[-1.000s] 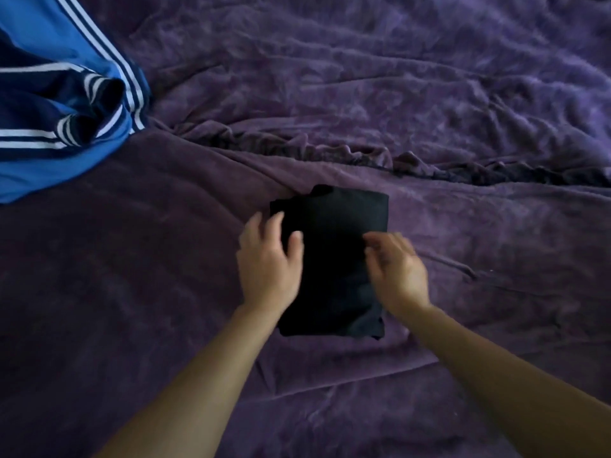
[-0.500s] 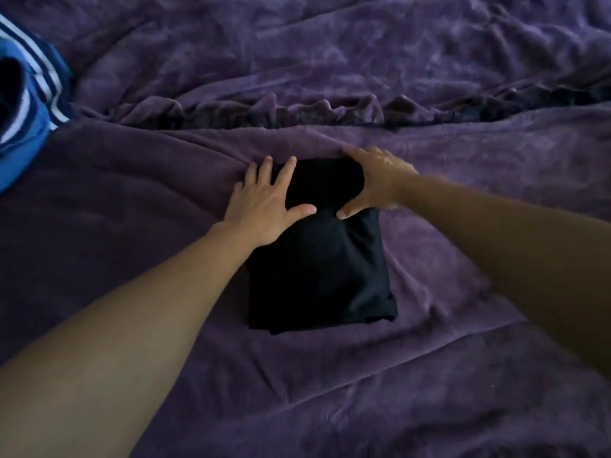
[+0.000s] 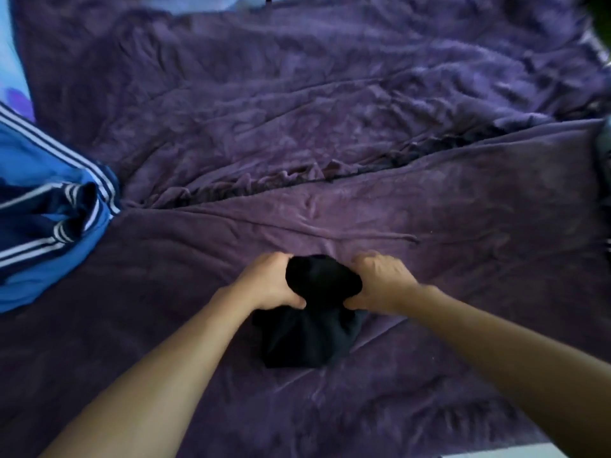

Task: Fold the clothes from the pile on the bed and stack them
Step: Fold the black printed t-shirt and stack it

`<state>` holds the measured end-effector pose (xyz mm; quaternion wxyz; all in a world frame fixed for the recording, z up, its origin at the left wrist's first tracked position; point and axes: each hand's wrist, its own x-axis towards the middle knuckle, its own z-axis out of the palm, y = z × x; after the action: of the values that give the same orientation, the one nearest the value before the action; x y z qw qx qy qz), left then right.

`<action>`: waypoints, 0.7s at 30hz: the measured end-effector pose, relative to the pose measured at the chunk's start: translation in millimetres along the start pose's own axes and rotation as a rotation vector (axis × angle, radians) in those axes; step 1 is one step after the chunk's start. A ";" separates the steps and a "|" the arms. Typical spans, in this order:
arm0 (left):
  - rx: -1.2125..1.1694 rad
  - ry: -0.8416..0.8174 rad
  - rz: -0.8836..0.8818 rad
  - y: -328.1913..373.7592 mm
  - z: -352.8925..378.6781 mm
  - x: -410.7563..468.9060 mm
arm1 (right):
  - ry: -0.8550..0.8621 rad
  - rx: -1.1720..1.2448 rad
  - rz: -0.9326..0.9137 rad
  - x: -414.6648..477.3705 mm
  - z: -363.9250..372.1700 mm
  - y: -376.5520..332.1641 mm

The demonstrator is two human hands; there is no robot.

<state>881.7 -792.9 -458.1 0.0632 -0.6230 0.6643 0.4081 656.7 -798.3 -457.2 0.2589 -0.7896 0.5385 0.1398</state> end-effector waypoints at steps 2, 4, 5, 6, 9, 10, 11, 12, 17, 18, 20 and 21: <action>0.018 0.036 0.064 34.2 7.5 -23.8 | 0.016 0.082 -0.017 -43.3 -6.4 16.0; 0.032 0.062 0.124 73.1 18.9 -44.9 | 0.051 0.144 -0.016 -88.3 -14.7 39.3; 0.021 0.071 0.147 94.0 24.8 -53.9 | 0.078 0.141 -0.016 -110.5 -19.7 52.8; 0.008 0.080 0.168 116.3 30.7 -62.7 | 0.102 0.126 -0.010 -132.7 -25.2 67.2; -0.007 0.121 0.241 189.6 49.3 -86.3 | 0.173 0.078 0.007 -200.5 -45.2 111.9; -0.003 0.135 0.273 217.7 56.9 -93.6 | 0.200 0.067 0.016 -226.0 -52.9 129.3; 0.002 0.148 0.302 245.4 64.7 -100.0 | 0.224 0.055 0.027 -251.3 -60.5 146.8; 0.003 0.160 0.328 272.4 72.4 -105.6 | 0.250 0.041 0.037 -275.7 -68.0 164.3; 0.012 0.177 0.465 410.3 104.1 -122.8 | 0.375 -0.025 0.121 -392.9 -106.2 251.9; 0.026 0.185 0.492 435.1 108.2 -124.5 | 0.387 -0.028 0.147 -411.4 -113.1 267.6; 0.047 0.184 0.539 480.3 114.2 -125.1 | 0.398 -0.008 0.199 -442.4 -126.3 296.8; 0.051 0.177 0.562 500.8 116.5 -123.4 | 0.406 0.014 0.218 -454.9 -132.3 310.8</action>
<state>418.5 -679.6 -229.6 -0.0948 -0.4458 0.8238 0.3370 188.9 -607.2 -200.8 0.1341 -0.7367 0.6627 0.0017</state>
